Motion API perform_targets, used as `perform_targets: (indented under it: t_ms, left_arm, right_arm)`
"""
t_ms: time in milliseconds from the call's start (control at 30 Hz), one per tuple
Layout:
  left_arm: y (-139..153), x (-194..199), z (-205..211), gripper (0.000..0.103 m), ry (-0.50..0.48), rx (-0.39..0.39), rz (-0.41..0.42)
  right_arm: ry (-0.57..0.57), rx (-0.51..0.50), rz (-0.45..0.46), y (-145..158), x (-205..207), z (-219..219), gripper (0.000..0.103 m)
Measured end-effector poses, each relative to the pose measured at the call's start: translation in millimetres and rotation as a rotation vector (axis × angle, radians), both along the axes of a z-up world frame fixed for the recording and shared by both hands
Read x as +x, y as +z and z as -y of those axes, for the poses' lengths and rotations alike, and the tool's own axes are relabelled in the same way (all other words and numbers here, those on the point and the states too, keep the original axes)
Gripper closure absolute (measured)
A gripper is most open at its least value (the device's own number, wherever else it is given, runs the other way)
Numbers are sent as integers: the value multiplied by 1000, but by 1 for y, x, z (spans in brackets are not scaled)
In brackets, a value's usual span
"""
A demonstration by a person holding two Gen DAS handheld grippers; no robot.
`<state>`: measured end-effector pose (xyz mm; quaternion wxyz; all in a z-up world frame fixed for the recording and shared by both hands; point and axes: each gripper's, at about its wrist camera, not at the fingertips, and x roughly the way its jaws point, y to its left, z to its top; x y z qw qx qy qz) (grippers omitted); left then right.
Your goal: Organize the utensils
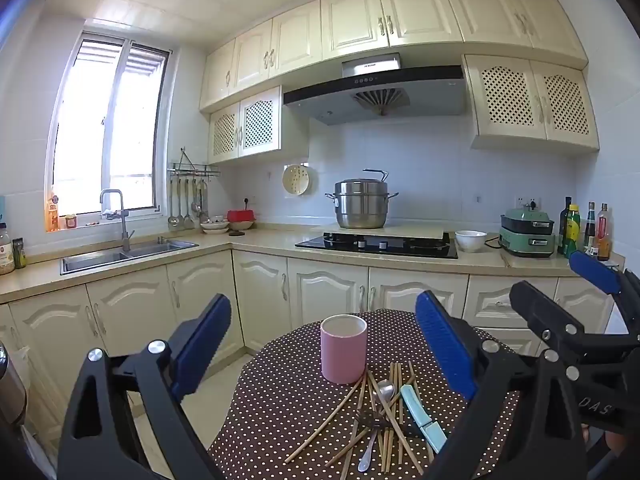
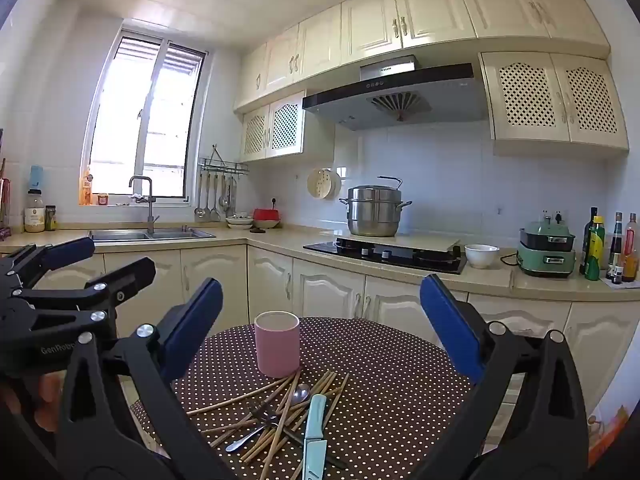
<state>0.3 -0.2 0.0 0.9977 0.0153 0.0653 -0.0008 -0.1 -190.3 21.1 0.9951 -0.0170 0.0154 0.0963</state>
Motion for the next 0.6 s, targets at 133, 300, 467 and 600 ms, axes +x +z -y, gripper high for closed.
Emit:
perform_targets:
  t_ms: [133, 300, 467, 600]
  left_arm:
    - [0, 0, 0, 11, 0, 0, 5]
    - [0, 0, 0, 11, 0, 2, 0]
    - [-1, 0, 0, 11, -2, 1, 2]
    - [-8, 0, 1, 11, 1, 4, 1]
  right_arm:
    - [-1, 0, 0, 0, 0, -1, 6]
    - [0, 1, -1, 0, 0, -2, 6]
    - [0, 4, -4, -1, 0, -1, 6]
    - [0, 4, -5, -1, 0, -1, 6]
